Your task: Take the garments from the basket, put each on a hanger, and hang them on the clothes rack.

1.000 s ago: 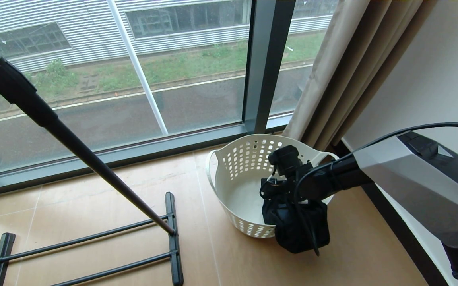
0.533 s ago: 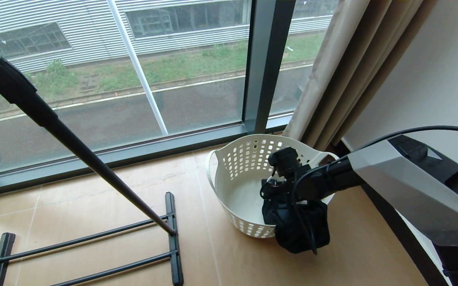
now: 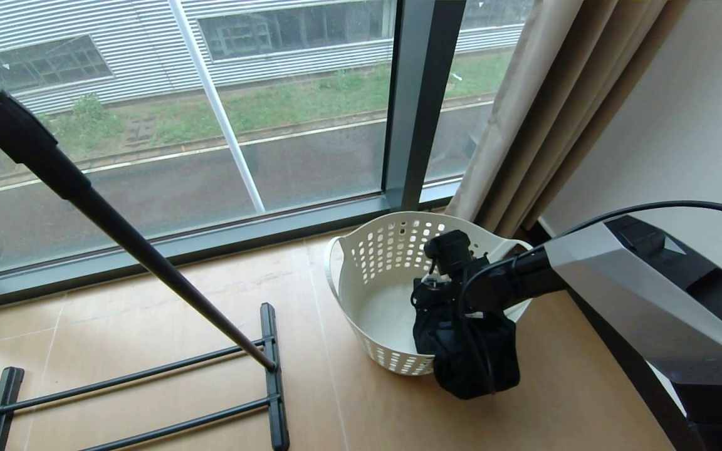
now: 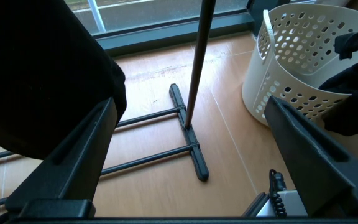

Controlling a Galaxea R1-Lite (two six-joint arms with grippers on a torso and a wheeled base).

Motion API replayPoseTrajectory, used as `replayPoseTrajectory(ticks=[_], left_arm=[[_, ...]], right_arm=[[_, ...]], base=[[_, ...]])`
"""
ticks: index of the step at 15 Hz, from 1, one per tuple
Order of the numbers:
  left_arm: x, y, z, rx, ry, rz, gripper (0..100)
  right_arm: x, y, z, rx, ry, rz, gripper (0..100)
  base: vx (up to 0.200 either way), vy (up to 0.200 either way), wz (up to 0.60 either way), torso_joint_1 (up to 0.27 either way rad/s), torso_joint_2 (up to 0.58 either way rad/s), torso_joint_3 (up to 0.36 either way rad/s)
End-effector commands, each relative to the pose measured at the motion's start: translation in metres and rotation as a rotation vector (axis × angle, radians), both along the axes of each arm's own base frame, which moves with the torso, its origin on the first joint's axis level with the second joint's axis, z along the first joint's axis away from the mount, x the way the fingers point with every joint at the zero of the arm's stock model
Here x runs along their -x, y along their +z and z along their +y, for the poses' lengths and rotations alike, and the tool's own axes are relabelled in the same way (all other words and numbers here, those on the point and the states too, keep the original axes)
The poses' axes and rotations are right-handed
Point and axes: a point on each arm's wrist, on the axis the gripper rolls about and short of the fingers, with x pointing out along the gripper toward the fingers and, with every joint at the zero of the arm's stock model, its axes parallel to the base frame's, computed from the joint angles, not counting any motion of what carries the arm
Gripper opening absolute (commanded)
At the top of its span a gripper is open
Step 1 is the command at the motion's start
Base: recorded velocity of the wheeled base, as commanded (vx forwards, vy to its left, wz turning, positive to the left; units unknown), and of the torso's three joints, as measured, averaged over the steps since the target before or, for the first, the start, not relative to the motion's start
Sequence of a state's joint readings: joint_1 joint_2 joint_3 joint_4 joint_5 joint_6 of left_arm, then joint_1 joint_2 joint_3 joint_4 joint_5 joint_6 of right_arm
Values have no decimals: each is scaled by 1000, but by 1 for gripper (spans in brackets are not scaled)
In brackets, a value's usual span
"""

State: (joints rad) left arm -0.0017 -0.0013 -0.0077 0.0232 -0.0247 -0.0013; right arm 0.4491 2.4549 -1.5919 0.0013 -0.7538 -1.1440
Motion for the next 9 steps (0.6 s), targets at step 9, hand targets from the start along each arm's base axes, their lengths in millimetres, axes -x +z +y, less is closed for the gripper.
replayPoseTrajectory(ticks=[9], left_arm=[[0, 0, 0, -1, -1, 1, 100]], right_arm=[[37, 49, -15, -61, -23, -44, 0]], base=[[0, 0, 0, 0, 0, 0]])
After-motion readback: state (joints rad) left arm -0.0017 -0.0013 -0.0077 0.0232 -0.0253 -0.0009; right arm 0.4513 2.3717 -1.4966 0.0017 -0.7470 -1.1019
